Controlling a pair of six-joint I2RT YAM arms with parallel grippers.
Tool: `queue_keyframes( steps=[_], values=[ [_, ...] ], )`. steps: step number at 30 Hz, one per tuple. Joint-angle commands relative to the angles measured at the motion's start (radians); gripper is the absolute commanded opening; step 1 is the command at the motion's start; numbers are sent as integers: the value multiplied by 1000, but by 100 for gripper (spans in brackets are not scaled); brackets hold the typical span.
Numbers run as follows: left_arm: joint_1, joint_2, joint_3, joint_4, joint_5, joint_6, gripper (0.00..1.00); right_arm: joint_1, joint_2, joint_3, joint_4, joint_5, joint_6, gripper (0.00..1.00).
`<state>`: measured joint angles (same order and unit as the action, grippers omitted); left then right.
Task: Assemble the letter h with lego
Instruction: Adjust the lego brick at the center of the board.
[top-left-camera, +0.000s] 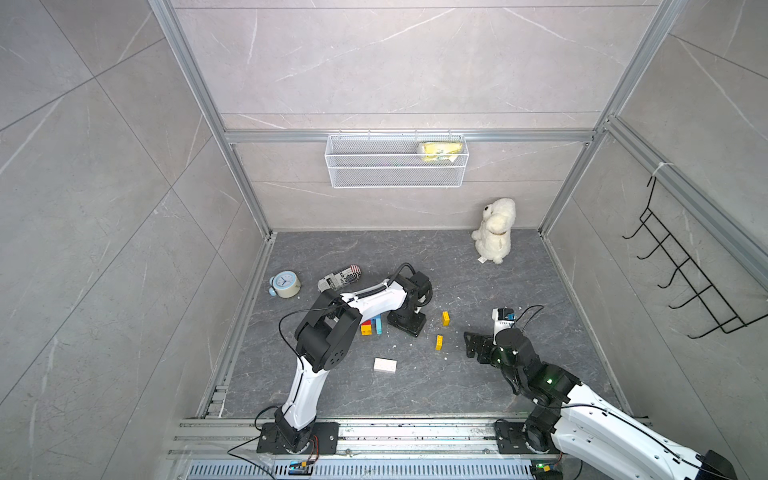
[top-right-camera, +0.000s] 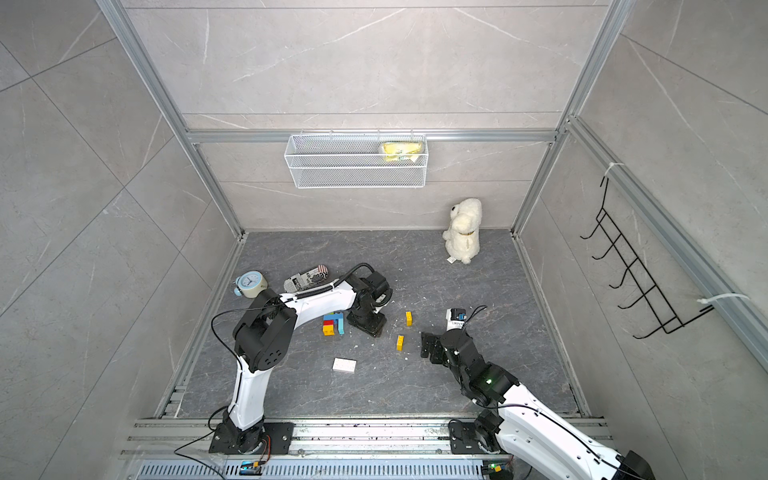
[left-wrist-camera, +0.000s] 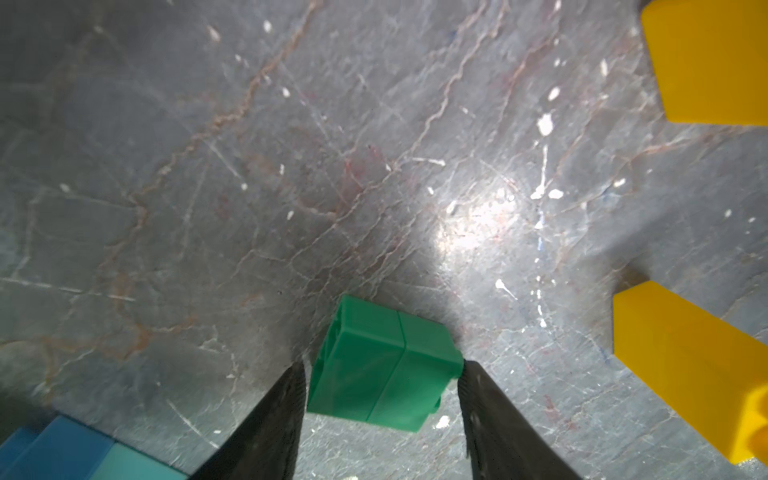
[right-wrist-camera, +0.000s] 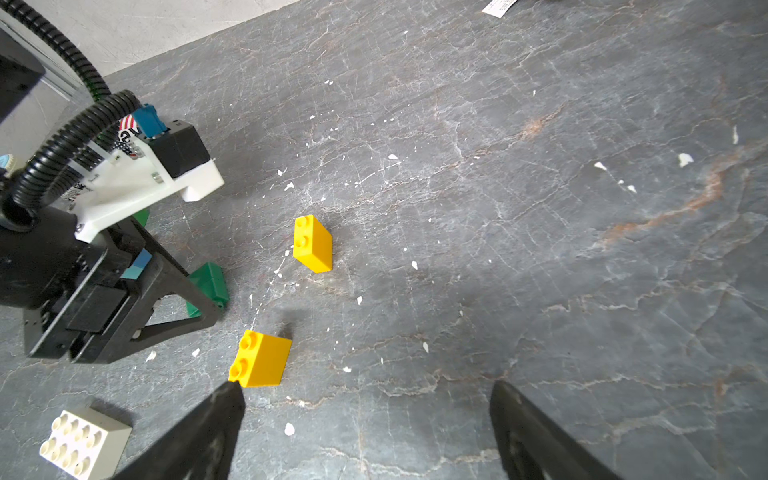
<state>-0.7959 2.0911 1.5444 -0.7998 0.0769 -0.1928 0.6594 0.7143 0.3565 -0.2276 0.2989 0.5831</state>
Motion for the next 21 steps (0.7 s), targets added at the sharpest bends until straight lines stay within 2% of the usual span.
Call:
queue_keyframes(
  steps=[1, 4, 8, 21],
  values=[
    [-3, 13, -1, 8, -6, -10, 60, -4, 1, 1, 26, -3, -18, 95],
    [-9, 13, 3, 9, -16, -10, 60, -4, 4, 4, 29, -4, -18, 95],
    [-20, 22, 23, -15, -46, 7, 65, -4, 9, 4, 27, -4, -18, 95],
    [-37, 47, 55, -16, -68, 56, 65, -4, 11, 4, 29, -9, -20, 95]
  ],
)
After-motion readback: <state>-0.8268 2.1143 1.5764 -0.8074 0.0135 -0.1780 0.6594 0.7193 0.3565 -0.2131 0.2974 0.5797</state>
